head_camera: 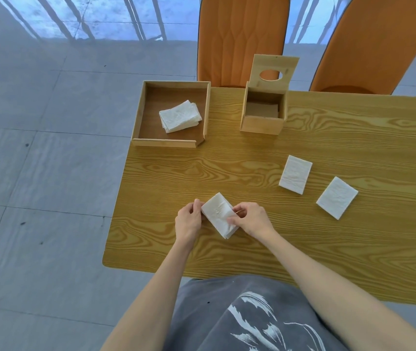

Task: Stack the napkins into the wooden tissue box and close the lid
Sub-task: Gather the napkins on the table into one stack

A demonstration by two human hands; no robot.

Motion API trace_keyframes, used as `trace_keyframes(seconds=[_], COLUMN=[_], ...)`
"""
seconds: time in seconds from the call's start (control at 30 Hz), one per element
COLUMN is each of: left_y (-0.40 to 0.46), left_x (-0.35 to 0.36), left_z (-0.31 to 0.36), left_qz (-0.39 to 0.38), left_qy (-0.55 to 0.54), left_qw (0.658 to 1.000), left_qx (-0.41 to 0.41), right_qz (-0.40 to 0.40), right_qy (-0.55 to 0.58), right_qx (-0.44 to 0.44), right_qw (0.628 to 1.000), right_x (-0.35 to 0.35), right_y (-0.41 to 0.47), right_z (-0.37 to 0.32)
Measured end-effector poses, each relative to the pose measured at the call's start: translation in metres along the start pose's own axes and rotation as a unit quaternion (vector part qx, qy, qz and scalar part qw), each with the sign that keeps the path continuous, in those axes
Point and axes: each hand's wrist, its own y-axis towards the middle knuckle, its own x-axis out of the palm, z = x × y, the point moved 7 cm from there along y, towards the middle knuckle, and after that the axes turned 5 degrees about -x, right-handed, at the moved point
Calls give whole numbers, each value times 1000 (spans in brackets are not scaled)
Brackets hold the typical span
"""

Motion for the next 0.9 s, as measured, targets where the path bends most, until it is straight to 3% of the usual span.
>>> trace_keyframes(seconds=[0.23, 0.67, 0.9], left_y=[2, 3, 5], left_x=[12, 67, 80], left_z=[9, 36, 33], left_qz=[-9, -61, -68], left_qy=[70, 126, 65], left_qw=[997, 989, 995], left_qx=[43, 47, 13], right_qz=[56, 118, 275], right_qy=[-112, -150, -91], right_qx=[-2, 16, 95], right_qw=[992, 981, 953], right_x=[-13, -75, -140], right_y=[-3, -1, 6], right_z=[-3, 27, 39])
